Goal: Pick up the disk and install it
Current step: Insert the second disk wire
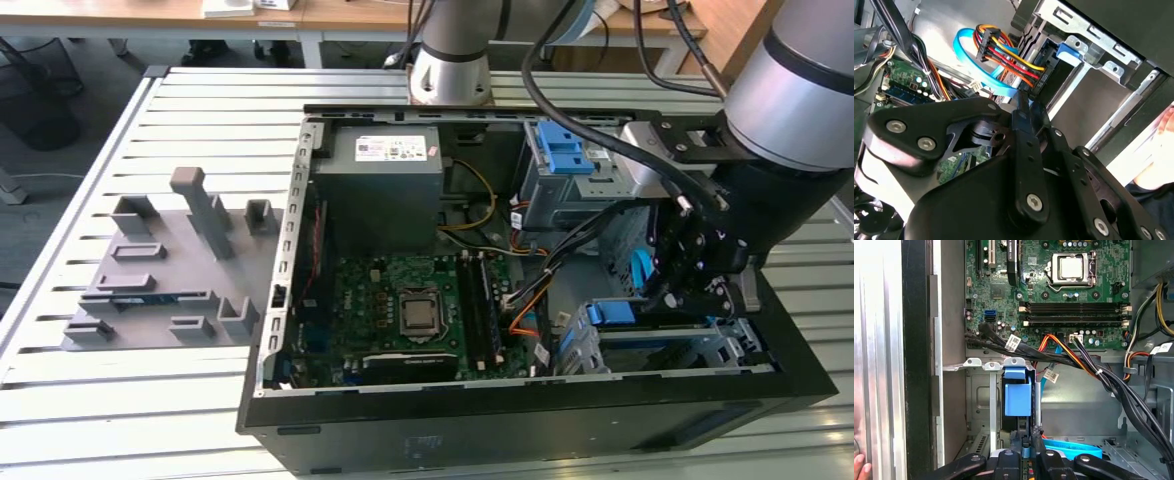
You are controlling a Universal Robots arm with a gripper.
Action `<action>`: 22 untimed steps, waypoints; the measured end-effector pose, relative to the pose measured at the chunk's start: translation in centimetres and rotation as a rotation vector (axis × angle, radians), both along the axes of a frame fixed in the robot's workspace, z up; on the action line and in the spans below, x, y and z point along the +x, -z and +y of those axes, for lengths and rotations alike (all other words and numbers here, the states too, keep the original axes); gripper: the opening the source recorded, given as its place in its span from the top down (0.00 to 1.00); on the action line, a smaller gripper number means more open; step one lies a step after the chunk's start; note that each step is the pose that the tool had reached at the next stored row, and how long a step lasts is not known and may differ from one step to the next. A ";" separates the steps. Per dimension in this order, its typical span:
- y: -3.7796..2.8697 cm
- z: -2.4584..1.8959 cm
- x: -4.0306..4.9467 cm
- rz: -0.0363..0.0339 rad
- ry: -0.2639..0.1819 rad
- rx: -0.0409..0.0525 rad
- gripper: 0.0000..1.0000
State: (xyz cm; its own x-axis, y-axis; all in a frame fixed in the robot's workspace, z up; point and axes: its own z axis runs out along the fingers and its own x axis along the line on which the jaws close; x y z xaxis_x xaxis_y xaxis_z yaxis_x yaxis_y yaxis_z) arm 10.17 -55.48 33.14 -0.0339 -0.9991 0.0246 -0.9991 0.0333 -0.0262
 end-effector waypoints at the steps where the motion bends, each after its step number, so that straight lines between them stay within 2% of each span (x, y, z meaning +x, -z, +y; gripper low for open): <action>1: -0.01 0.00 0.00 0.0000 0.000 0.0002 0.76; 13: -0.54 0.00 0.00 0.0000 0.000 0.0001 0.76; 22: -1.19 0.00 0.00 0.0000 0.000 0.0000 0.76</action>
